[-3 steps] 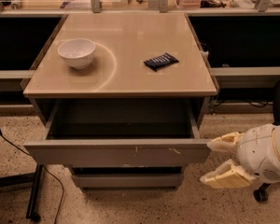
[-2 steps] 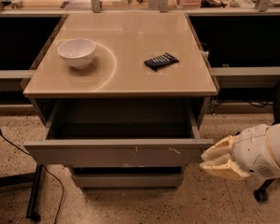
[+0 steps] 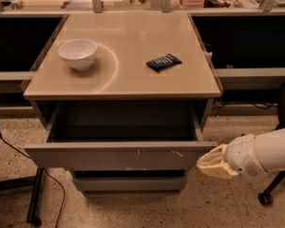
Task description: Close top drawer
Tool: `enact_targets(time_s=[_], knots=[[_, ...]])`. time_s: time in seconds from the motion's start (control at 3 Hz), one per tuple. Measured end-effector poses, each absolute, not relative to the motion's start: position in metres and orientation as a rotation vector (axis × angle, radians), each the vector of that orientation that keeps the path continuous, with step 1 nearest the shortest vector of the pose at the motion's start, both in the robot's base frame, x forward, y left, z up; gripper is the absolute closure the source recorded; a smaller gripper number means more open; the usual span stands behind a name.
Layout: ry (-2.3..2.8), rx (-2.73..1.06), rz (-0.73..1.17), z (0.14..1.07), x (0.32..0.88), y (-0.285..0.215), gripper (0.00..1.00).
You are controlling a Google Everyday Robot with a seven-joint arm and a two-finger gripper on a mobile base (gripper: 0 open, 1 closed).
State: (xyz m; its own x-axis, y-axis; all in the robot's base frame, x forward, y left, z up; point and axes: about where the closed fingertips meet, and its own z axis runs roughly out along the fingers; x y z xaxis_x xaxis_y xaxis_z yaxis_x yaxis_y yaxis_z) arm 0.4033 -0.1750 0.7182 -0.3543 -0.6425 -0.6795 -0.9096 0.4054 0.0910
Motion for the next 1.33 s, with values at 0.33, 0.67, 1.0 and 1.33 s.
enact_targets(time_s=[0.33,0.67,1.0,1.33], knots=[[2.062,-1.243,0.695,0.688,0.426,-0.169,1.0],[1.994,-1.206,0.708,0.673,0.459,-0.156,1.0],[1.958,-1.187,0.689,0.67,0.48,-0.146,1.0],[1.926,-1.177,0.641,0.673,0.508,-0.133,1.0]])
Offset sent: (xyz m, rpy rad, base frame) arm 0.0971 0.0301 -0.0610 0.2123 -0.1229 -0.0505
